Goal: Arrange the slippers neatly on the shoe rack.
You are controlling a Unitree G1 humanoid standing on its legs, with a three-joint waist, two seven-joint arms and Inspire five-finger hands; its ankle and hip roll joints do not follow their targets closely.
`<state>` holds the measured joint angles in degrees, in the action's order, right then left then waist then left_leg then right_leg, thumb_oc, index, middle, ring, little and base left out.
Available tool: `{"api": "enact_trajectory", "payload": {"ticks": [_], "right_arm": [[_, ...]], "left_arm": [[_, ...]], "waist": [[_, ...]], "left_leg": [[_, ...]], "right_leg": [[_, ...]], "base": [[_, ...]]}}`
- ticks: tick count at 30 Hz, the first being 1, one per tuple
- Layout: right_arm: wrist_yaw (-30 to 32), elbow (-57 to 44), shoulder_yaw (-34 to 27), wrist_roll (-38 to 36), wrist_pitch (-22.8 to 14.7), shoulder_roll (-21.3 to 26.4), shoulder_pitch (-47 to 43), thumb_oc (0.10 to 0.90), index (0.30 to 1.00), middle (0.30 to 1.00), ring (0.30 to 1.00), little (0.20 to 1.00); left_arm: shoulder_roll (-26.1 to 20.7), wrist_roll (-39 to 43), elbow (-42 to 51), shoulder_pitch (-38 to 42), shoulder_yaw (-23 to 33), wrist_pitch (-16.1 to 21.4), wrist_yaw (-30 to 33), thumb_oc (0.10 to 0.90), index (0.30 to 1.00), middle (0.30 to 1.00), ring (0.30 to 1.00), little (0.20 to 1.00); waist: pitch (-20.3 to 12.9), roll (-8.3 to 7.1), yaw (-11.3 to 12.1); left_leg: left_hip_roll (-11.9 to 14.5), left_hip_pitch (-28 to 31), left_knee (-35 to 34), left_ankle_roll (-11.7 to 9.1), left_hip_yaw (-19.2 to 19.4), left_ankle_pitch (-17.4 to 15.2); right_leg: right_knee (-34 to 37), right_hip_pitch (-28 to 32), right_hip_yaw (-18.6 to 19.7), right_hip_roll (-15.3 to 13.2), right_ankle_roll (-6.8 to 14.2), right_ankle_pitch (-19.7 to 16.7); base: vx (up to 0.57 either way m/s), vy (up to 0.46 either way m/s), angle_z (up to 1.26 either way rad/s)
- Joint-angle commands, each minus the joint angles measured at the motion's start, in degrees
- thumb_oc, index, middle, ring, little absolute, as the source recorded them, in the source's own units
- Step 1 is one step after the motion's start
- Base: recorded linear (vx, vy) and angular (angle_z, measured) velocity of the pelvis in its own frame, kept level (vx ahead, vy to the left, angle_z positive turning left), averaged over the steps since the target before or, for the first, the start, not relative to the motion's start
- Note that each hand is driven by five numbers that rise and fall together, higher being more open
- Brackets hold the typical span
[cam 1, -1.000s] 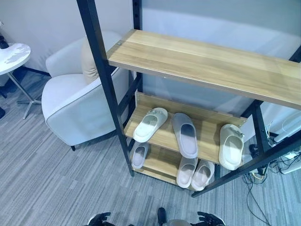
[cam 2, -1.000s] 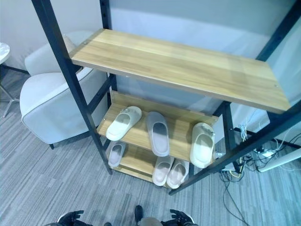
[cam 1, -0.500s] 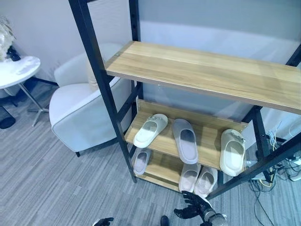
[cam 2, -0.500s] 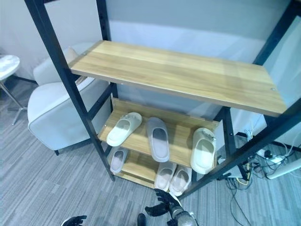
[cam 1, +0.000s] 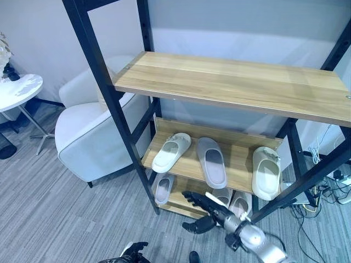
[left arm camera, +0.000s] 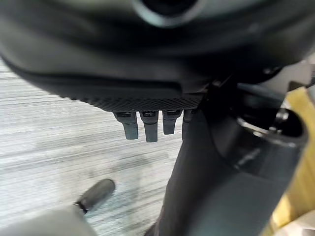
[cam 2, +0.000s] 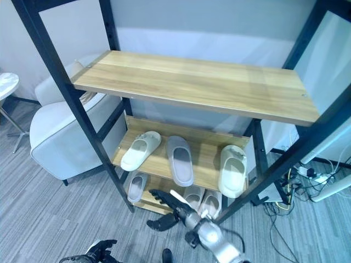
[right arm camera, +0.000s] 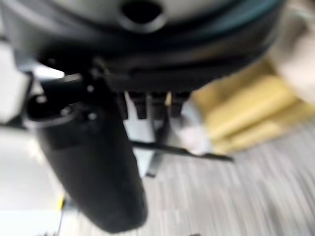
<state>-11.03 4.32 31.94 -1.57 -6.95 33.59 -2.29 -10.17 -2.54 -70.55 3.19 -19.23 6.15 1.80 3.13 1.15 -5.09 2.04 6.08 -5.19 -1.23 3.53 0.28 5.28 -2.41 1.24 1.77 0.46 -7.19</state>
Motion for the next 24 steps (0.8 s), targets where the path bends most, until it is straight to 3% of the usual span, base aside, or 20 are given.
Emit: {"api": "enact_trajectory", "payload": {"ticks": [1, 6, 8, 10, 14, 24], "right_arm": [[3.6, -5.5, -4.7, 3.6, -6.2, -2.8, -3.7, 0.8, 0.9, 0.9, 0.9, 0.9], [13.4, -5.5, -13.4, 15.3, -7.1, 0.2, -5.5, 0.8, 0.9, 0.9, 0.9, 0.9], [18.0, -3.2, -16.3, 23.5, -6.3, 3.7, -7.9, 0.8, 0.9, 0.9, 0.9, 0.9], [20.6, -0.1, -17.3, 25.4, -5.9, 4.8, -10.8, 0.8, 0.9, 0.9, 0.9, 0.9], [23.8, 3.9, -17.1, 25.8, -4.7, 7.2, -18.6, 0.8, 0.9, 0.9, 0.9, 0.9], [27.2, 8.7, -20.8, 22.4, -3.3, 6.8, -19.5, 0.8, 0.9, 0.9, 0.9, 0.9]], "left_arm": [[-1.2, -2.6, -4.1, 3.2, 0.2, 1.9, 0.5, 0.8, 0.9, 0.9, 0.9, 0.9], [-1.4, 0.2, -3.2, 1.4, 2.8, 2.2, 0.8, 0.8, 0.9, 0.9, 0.9, 0.9], [-1.5, -0.4, -3.4, 0.5, 2.7, 2.3, 0.5, 0.8, 0.9, 0.9, 0.9, 0.9], [-1.6, -2.2, -4.2, 0.2, 1.6, 2.2, 0.8, 0.8, 0.9, 0.9, 0.9, 0.9], [-2.3, -3.0, -6.3, -0.4, 1.6, 1.8, 1.0, 0.8, 0.9, 0.9, 0.9, 0.9], [-2.3, -0.9, -5.9, -0.6, 2.3, 1.8, 1.5, 0.8, 0.9, 0.9, 0.9, 0.9]], "waist": [[0.0, -2.75, 0.0], [-0.4, -2.93, 0.7], [-0.8, -3.03, 1.3], [-1.0, -2.97, 1.8], [-1.0, -2.89, 2.9], [-1.0, -2.56, 3.4]], "left_leg": [[-3.6, -2.3, 0.2, 0.2, 1.2, -2.0], [-3.5, -2.5, 0.2, 0.4, 0.6, -1.7], [-3.5, -2.3, 0.2, 0.4, 0.3, -1.8], [-3.5, -2.1, 0.2, 0.3, -0.1, -1.9], [-3.4, -2.1, 0.2, 0.0, -1.0, -1.8], [-3.3, -2.8, 0.2, -0.1, -1.6, -1.8]], "right_leg": [[-0.4, 5.4, 0.4, -3.0, 5.8, 8.8], [-0.4, 5.6, -0.3, -2.9, 5.5, 9.0], [-0.3, 6.1, -0.9, -2.9, 5.5, 9.2], [-0.3, 6.5, -1.4, -3.0, 5.4, 9.5], [-0.3, 6.6, -2.3, -2.9, 5.2, 10.0], [-0.3, 5.9, -3.0, -2.8, 5.4, 10.1]], "base": [[0.0, 0.0, 0.0], [0.0, -0.026, 0.03], [0.03, -0.034, 0.08], [0.04, -0.033, 0.08], [0.02, -0.028, 0.05], [0.01, -0.023, 0.09]]}}
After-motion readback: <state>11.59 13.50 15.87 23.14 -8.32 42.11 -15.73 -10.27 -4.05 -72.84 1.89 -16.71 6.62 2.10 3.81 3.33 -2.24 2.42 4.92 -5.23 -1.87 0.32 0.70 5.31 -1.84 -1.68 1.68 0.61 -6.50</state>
